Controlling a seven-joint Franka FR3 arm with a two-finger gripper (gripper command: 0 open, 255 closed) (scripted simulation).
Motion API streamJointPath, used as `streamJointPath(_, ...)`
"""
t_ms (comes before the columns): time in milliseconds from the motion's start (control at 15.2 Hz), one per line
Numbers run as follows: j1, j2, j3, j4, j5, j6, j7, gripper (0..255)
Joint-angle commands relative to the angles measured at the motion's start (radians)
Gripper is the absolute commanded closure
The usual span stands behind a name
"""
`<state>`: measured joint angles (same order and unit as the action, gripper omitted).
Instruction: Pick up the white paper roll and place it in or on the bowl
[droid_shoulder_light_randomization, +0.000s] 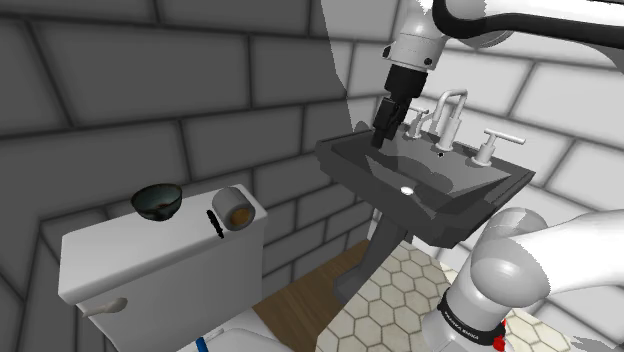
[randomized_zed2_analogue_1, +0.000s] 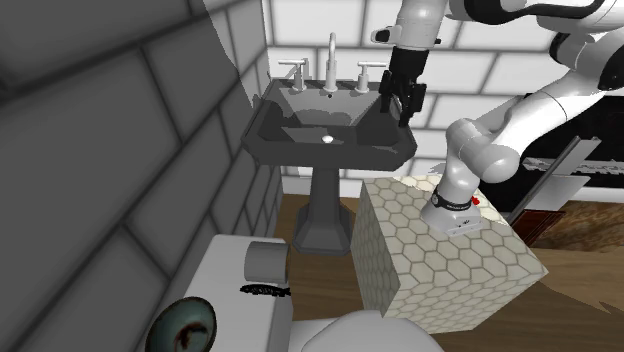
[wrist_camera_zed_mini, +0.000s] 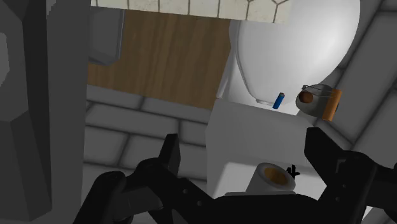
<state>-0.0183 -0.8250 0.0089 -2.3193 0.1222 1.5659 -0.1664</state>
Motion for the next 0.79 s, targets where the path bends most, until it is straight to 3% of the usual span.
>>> streamJointPath(0,0.000,0.000,0.000,0.000,0.000,0.000,0.000,0)
streamJointPath(396,0.007,-0.193,0.086,-0.343,0.088,0.357,0.084,0)
streamJointPath(726,0.047,-0.255,0.202,-0.576,0.193,0.704,0.164,0)
